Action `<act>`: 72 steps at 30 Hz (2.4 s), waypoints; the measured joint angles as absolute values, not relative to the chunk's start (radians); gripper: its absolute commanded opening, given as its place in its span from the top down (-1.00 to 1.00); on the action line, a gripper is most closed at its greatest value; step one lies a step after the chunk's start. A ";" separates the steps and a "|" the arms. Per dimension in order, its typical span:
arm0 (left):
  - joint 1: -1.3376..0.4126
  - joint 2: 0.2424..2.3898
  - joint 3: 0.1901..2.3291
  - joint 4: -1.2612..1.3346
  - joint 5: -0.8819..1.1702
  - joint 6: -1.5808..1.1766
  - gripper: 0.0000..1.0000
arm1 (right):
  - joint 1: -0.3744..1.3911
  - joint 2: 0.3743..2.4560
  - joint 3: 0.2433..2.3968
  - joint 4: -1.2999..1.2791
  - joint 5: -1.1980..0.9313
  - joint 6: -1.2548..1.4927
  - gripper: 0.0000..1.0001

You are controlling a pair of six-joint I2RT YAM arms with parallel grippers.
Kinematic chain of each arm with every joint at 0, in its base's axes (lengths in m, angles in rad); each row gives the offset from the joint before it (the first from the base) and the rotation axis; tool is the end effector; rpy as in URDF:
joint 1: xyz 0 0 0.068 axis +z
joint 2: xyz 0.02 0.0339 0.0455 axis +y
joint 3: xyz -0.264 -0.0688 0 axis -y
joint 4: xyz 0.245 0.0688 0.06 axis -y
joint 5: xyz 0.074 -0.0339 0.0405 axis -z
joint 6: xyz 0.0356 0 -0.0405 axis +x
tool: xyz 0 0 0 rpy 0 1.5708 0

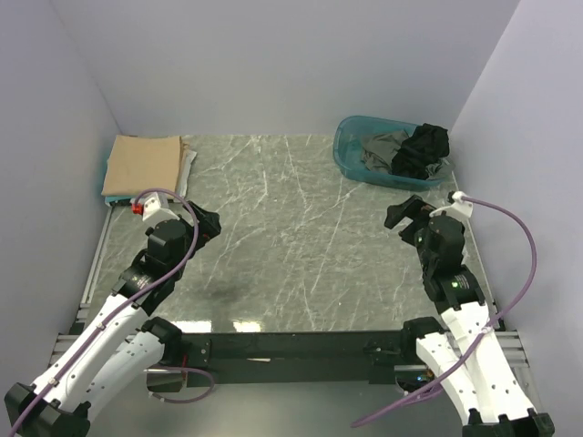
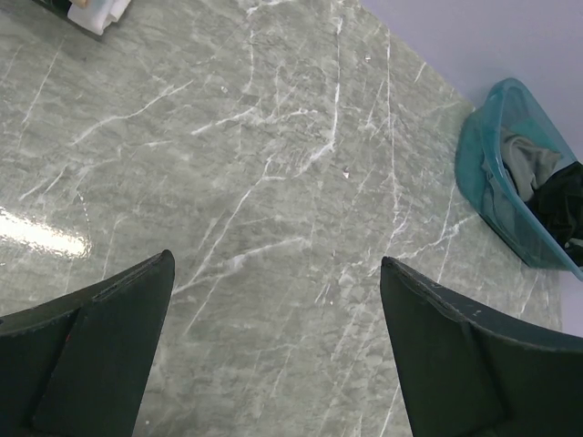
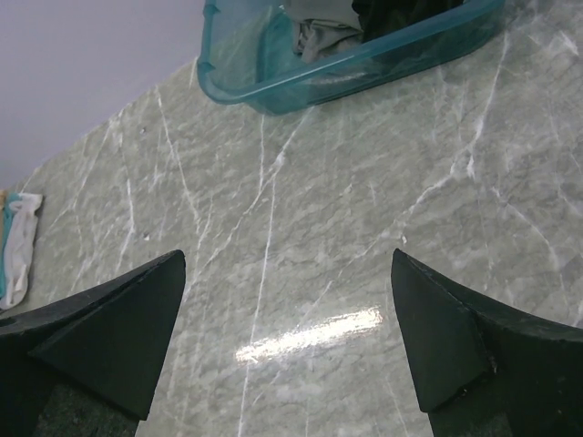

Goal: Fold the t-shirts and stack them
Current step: Grab the tshirt from the pile

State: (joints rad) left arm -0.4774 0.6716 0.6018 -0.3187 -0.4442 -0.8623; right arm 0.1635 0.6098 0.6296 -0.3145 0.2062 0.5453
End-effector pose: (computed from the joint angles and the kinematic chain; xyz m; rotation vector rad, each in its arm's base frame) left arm 0.1493 -0.0600 0.2803 -0.6547 1.8341 -0.4616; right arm 0.1507 0.0175 0.2979 0.4942 1.8033 0.2988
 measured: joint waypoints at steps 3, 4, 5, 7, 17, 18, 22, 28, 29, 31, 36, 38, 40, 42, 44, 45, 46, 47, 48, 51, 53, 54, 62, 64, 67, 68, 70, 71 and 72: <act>-0.478 0.674 0.602 -0.315 -0.443 -0.860 -0.99 | 0.163 0.646 0.640 -0.298 0.214 0.542 -1.00; -0.477 0.678 0.602 -0.313 -0.444 -0.860 -0.99 | 0.163 0.670 0.649 -0.294 0.218 0.540 -1.00; -0.477 0.680 0.602 -0.312 -0.444 -0.860 -0.99 | 0.163 0.697 0.664 -0.288 0.227 0.538 -1.00; -0.477 0.691 0.602 -0.312 -0.446 -0.860 -0.99 | 0.163 0.771 0.716 -0.292 0.258 0.538 -0.99; -0.478 0.724 0.602 -0.291 -0.447 -0.852 -0.99 | 0.014 1.484 1.309 -0.393 0.331 0.529 -0.93; -0.478 0.721 0.602 -0.289 -0.447 -0.851 -0.99 | -0.006 1.563 1.373 -0.410 0.331 0.525 -0.92; -0.478 0.686 0.583 -0.270 -0.456 -0.850 -0.99 | -0.058 1.826 1.606 -0.473 0.351 0.485 -0.89; -0.478 0.620 0.535 -0.229 -0.472 -0.847 -0.99 | -0.127 2.127 1.901 -0.509 0.356 0.437 -0.85; -0.479 0.616 0.533 -0.228 -0.475 -0.847 -0.99 | -0.136 2.157 1.934 -0.510 0.353 0.431 -0.84; -0.480 0.617 0.532 -0.225 -0.481 -0.846 -0.99 | -0.157 2.225 2.006 -0.511 0.341 0.415 -0.84; -0.480 0.628 0.532 -0.221 -0.483 -0.821 -0.99 | -0.189 2.361 2.157 -0.474 0.295 0.369 -0.81; -0.480 0.641 0.532 -0.221 -0.482 -0.815 -0.99 | -0.190 2.395 2.183 -0.455 0.281 0.356 -0.72; -0.480 0.657 0.532 -0.221 -0.482 -0.807 -0.99 | -0.189 2.414 2.201 -0.445 0.271 0.348 -0.60; -0.480 0.666 0.532 -0.221 -0.482 -0.805 -0.99 | -0.188 2.429 2.209 -0.421 0.267 0.342 -0.50; -0.479 0.668 0.532 -0.221 -0.478 -0.804 -0.99 | -0.187 2.431 2.209 -0.406 0.266 0.330 -0.19; -0.480 0.667 0.533 -0.221 -0.475 -0.801 -0.99 | -0.187 2.431 2.209 -0.395 0.268 0.324 -0.06; -0.480 0.667 0.533 -0.220 -0.471 -0.800 -0.99 | -0.187 2.431 2.210 -0.385 0.269 0.319 0.07; -0.480 0.667 0.533 -0.218 -0.468 -0.799 -0.99 | -0.187 2.431 2.212 -0.372 0.270 0.316 0.10; -0.480 0.667 0.533 -0.215 -0.467 -0.798 -0.99 | -0.187 2.431 2.212 -0.362 0.271 0.316 0.15; -0.480 0.664 0.533 -0.207 -0.463 -0.797 -0.99 | -0.187 2.430 2.212 -0.347 0.270 0.308 0.38; -0.480 0.658 0.533 -0.205 -0.459 -0.798 -0.99 | -0.187 2.428 2.212 -0.344 0.267 0.308 0.48; -0.480 0.655 0.533 -0.206 -0.456 -0.798 -0.99 | -0.187 2.426 2.212 -0.345 0.262 0.308 0.50; -0.480 0.604 0.533 -0.204 -0.435 -0.799 -0.99 | -0.175 2.254 2.076 -0.313 0.197 0.324 0.79; -0.480 0.595 0.533 -0.200 -0.432 -0.801 -0.99 | -0.162 2.162 2.000 -0.278 0.187 0.325 0.80; -0.480 0.592 0.533 -0.200 -0.431 -0.804 -0.99 | -0.128 2.044 1.938 -0.247 0.170 0.324 0.81; -0.480 0.593 0.533 -0.201 -0.430 -0.806 -0.99 | -0.114 2.011 1.935 -0.243 0.166 0.324 0.81; -0.480 0.595 0.533 -0.206 -0.430 -0.809 -0.99 | -0.091 1.957 1.935 -0.225 0.156 0.324 0.81; -0.480 0.595 0.533 -0.207 -0.430 -0.810 -0.99 | -0.081 1.938 1.938 -0.224 0.150 0.324 0.81; -0.480 0.595 0.533 -0.207 -0.430 -0.814 -0.99 | -0.069 1.915 1.947 -0.226 0.140 0.325 0.82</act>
State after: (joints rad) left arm -0.4797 0.5953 0.5331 -0.2066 -0.4305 -0.8139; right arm -0.0689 1.9152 1.9469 -0.2256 0.1398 0.3248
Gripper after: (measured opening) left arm 0.995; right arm 0.110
